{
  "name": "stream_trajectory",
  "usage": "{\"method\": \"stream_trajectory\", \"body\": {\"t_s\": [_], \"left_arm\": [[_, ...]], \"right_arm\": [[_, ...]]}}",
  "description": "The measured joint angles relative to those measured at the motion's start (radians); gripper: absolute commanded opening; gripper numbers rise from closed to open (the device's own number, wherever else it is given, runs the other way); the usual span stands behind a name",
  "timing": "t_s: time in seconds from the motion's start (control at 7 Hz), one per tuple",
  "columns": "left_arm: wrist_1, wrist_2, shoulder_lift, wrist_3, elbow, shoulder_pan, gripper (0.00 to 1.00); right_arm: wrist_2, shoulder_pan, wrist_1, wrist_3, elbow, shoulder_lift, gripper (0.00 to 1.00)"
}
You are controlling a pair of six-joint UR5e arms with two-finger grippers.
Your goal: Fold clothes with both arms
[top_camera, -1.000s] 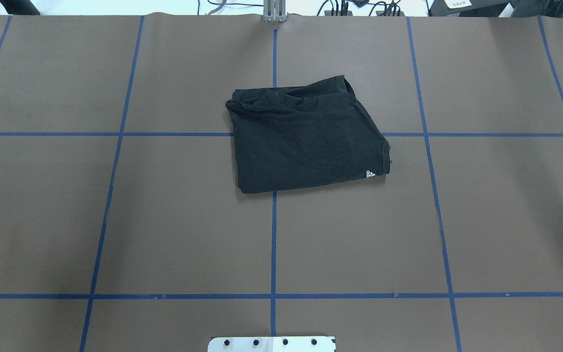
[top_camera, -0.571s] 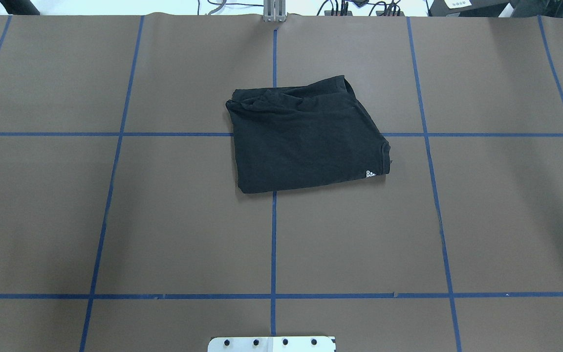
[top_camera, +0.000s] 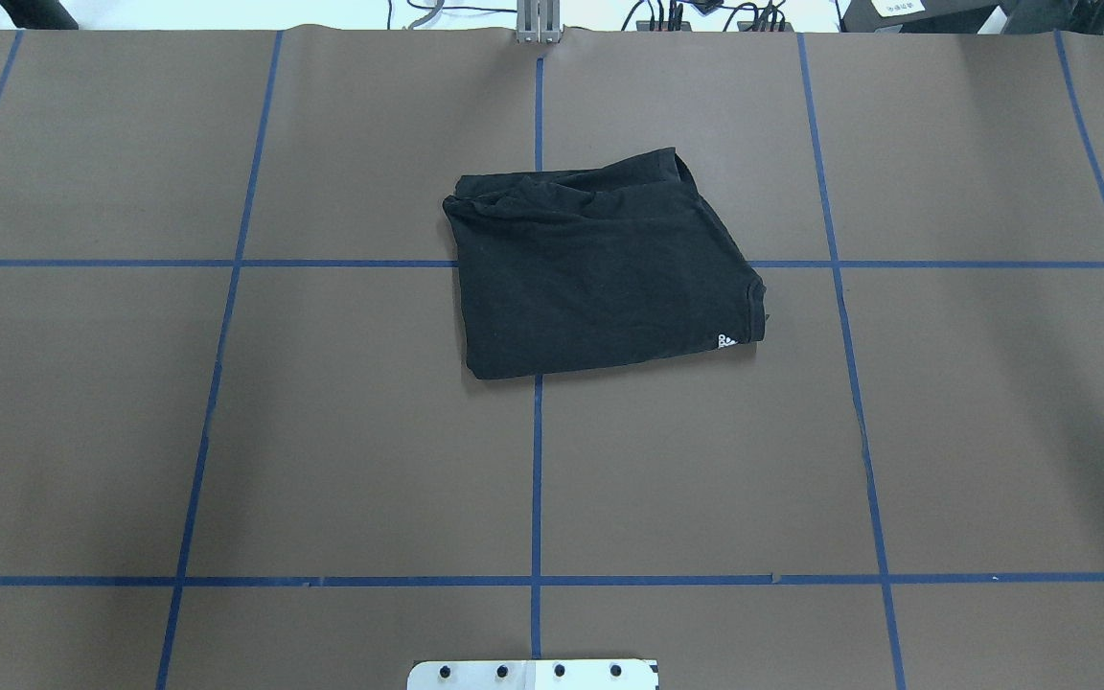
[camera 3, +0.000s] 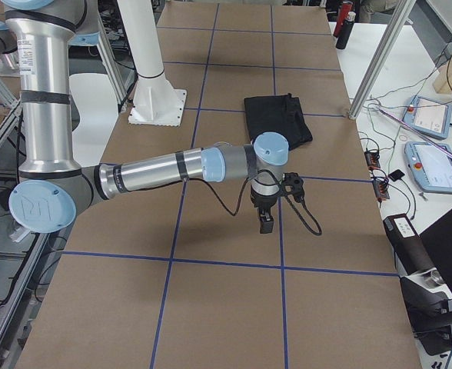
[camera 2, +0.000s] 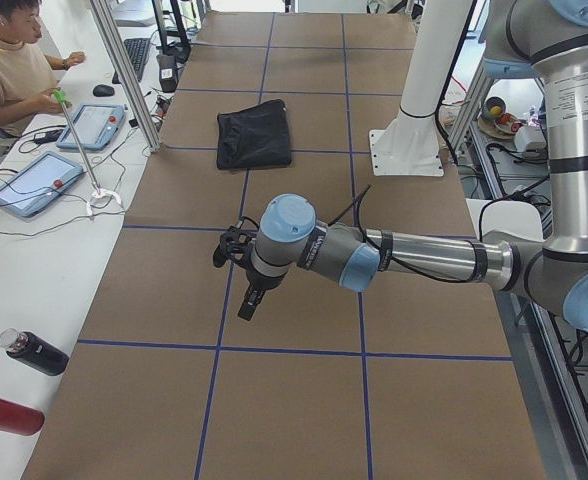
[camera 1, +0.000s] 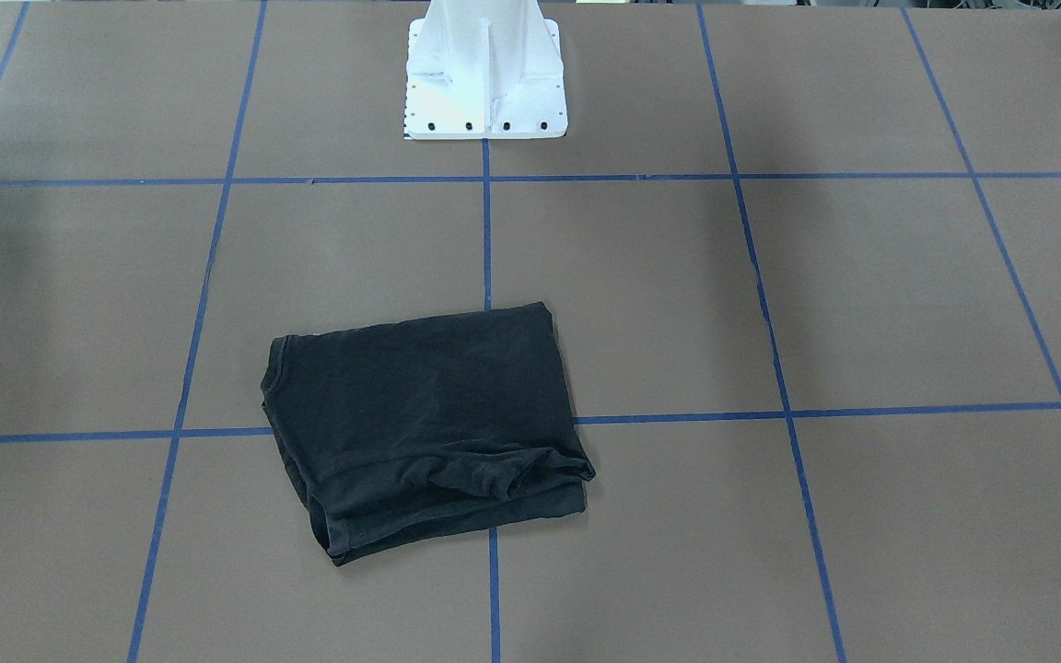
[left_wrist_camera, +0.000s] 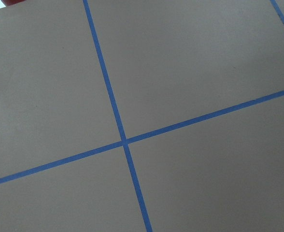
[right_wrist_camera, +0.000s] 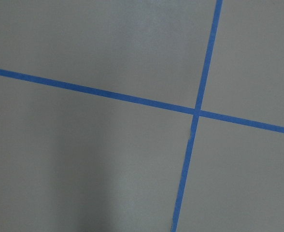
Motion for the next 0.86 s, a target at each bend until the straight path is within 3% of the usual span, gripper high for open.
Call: {"method": "stream_trajectory", "body": {"t_s": [0.86], "left_arm": [[-0.001,-0.002,0.002,0.0,-0.014,0.0,1.0]], "right_arm": [[-0.003,-0.006,0.0,0.0,-0.003,0.0,1.0]]}}
